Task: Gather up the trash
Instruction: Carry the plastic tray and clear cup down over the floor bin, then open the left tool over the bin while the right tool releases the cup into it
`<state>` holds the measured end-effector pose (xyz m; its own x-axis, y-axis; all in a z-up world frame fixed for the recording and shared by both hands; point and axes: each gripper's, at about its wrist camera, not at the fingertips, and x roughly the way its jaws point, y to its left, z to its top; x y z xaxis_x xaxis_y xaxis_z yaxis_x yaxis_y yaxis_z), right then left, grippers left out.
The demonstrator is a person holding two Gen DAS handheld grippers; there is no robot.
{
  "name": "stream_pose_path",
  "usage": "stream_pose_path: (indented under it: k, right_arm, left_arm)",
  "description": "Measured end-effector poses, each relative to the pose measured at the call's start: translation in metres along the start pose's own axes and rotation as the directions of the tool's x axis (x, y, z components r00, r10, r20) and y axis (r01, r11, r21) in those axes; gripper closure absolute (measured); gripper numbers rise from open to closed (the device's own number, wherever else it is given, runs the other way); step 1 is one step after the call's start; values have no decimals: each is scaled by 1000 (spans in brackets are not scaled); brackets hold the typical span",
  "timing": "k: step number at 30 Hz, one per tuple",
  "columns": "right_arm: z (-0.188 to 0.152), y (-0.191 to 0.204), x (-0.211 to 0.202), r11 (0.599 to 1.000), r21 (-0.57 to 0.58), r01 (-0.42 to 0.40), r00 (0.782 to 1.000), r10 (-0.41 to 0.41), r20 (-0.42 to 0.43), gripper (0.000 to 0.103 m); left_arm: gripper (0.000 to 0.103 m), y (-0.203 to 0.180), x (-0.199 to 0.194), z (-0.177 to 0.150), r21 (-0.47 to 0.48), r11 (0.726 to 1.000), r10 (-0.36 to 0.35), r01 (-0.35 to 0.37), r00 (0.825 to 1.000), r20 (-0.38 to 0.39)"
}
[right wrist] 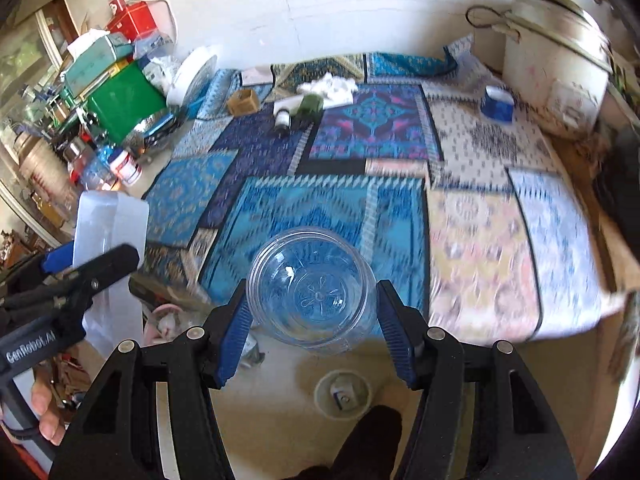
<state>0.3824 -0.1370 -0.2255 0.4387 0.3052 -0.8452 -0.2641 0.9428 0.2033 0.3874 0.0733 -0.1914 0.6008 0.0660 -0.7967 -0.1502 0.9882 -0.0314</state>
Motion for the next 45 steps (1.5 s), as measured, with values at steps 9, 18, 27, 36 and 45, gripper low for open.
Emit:
stream_pose_path:
  k: [9,18,27,36,45]
  right_arm:
    - [-64,12,8,999,38,19,995,-15,-101,46]
    - [-109,-21,72,998,57,25,981,-14,-193,46]
    - [-187,-70,178,997,72,23,955,-1,-296,46]
    - [-270,-119,305,990,129,54,932,-4,-363,46]
    - [-313,-128,383,985,166,49,931,16,-366,46]
  left_arm:
    - [30,8,25,-81,-11,999,-36,35,983,-180]
    - [30,-2,117,-160,-89,995,-66,37,934,-351]
    - [30,-13,245,-252,-181,983,-113,35,889,-444]
    - [30,-14,408,-353,-284,957,-203,57,831,-518]
    - [30,-24,520,-432,-334,940,-259,74,793,-552]
